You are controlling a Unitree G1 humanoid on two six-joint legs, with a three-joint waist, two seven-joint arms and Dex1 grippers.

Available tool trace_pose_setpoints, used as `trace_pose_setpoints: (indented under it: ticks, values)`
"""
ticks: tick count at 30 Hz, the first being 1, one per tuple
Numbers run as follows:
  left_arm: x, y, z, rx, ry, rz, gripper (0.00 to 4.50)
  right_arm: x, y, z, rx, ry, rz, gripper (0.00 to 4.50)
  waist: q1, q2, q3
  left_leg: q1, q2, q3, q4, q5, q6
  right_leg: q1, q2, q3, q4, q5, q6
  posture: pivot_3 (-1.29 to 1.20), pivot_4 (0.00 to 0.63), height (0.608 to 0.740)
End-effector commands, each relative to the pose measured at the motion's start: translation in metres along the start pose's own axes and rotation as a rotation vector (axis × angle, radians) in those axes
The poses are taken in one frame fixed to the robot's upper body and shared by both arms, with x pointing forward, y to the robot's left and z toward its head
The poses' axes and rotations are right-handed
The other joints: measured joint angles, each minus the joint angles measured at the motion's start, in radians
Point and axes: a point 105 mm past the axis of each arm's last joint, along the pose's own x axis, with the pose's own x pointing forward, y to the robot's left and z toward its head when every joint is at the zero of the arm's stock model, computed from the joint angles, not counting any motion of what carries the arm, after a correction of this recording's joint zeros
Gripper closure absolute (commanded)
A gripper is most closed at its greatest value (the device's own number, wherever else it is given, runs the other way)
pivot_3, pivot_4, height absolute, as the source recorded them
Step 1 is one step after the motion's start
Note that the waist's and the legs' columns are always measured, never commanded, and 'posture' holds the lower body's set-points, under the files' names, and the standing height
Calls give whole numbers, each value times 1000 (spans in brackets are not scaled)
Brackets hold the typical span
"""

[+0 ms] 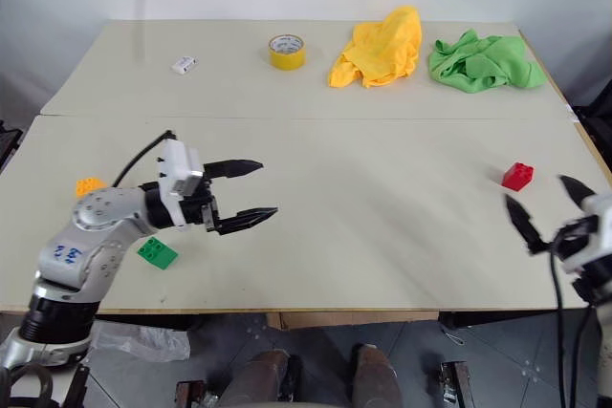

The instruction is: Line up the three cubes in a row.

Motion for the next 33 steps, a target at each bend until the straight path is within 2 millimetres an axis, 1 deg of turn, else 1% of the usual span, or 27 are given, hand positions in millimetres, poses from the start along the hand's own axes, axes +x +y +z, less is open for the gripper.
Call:
trace_pose_setpoints:
  ticks: [1,2,4,5,6,7,8,9,11,15,18,22,28,33]
  values:
    - [12,-1,7,77,8,-20,26,1,-18,-10,-24,111,-77,0,-4,0,0,0,0,1,0,1,1,0,0,1,0,0,1,0,150,740]
    - [13,-2,7,83,13,-30,26,6,-18,-7,5,118,-86,0,-8,0,0,0,0,3,0,1,1,-1,0,4,0,1,2,0,150,740]
    - [14,-1,7,98,20,-26,26,23,-15,12,37,93,-96,0,-25,0,0,2,2,6,0,2,0,-1,0,8,0,1,3,0,150,740]
    - [14,-1,7,104,19,-32,26,33,-13,26,96,54,-104,0,-31,1,0,3,3,8,0,2,-1,-1,0,9,0,2,3,0,150,740]
    - [14,-3,9,126,11,-40,26,44,-15,41,203,4,-140,0,-34,1,0,4,4,9,0,3,-1,-1,0,10,0,2,3,0,150,740]
    - [14,-7,12,141,-13,-59,26,53,-16,53,292,-18,-161,0,-35,1,0,5,5,9,0,3,-3,-1,0,11,0,2,3,0,150,740]
    - [14,-11,16,140,-42,-76,26,61,-16,59,328,-4,-166,0,-37,2,1,6,5,10,0,4,-3,-1,1,11,0,2,3,0,150,740]
    - [13,-13,20,138,-68,-80,26,69,-14,62,327,34,-162,0,-31,2,0,6,5,9,0,4,-5,-1,1,11,-1,2,3,0,150,740]
    - [11,-15,23,126,-85,-72,26,81,-14,61,303,125,-181,0,-19,3,0,6,6,7,-1,5,-6,-1,1,9,0,0,1,0,150,740]
    - [10,-16,19,127,-76,-70,26,102,-13,53,306,266,-235,0,2,2,0,-1,4,2,0,5,-5,-4,0,6,2,0,0,0,150,740]
    - [14,-18,21,129,-91,-77,26,117,-7,48,299,333,-226,0,1,3,0,-3,0,2,0,6,-2,-5,-3,6,2,1,2,0,150,740]
    - [24,-25,17,143,-85,-103,26,138,4,34,295,410,-234,0,-2,2,0,-3,-1,3,0,7,-1,-4,-4,6,1,2,4,0,150,740]
    - [26,-33,14,156,-72,-116,26,150,13,18,284,445,-235,0,-4,3,0,-3,-1,3,0,7,-1,-5,-3,6,1,2,4,0,150,740]
    - [24,-33,13,160,-67,-100,26,155,15,13,287,436,-247,0,-5,3,0,-3,-1,3,0,7,-1,-5,-3,6,1,2,4,0,150,740]
